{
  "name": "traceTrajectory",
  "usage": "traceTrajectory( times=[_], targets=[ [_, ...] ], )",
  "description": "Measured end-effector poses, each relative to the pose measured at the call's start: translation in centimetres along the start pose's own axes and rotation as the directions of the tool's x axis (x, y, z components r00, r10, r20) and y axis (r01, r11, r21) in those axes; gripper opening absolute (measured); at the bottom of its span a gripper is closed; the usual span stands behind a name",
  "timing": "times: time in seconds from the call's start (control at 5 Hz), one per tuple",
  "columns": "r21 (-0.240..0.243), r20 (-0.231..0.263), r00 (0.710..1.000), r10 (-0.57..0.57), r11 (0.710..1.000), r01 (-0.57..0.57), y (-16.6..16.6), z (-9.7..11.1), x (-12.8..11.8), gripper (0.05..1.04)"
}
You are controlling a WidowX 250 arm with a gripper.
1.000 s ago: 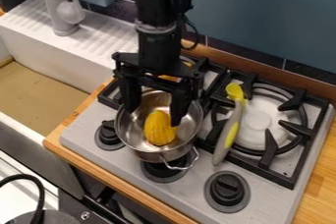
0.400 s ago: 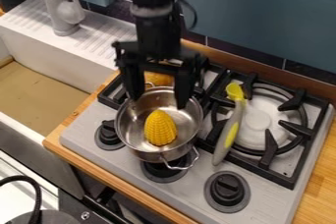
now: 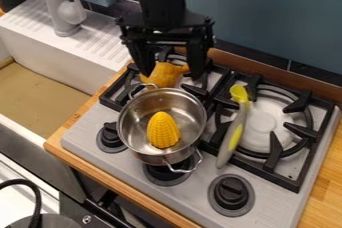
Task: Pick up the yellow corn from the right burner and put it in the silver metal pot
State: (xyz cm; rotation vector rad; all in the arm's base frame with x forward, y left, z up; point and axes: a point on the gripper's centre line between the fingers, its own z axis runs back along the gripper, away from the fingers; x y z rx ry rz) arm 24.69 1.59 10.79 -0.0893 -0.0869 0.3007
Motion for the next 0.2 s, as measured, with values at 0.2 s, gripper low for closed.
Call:
traceTrajectory(
  times=[0.2],
  targets=[
    [0.034,0.02,1.0,0.013,0.999,-0.013,-1.42,-0.4,0.83,1.001]
  ],
)
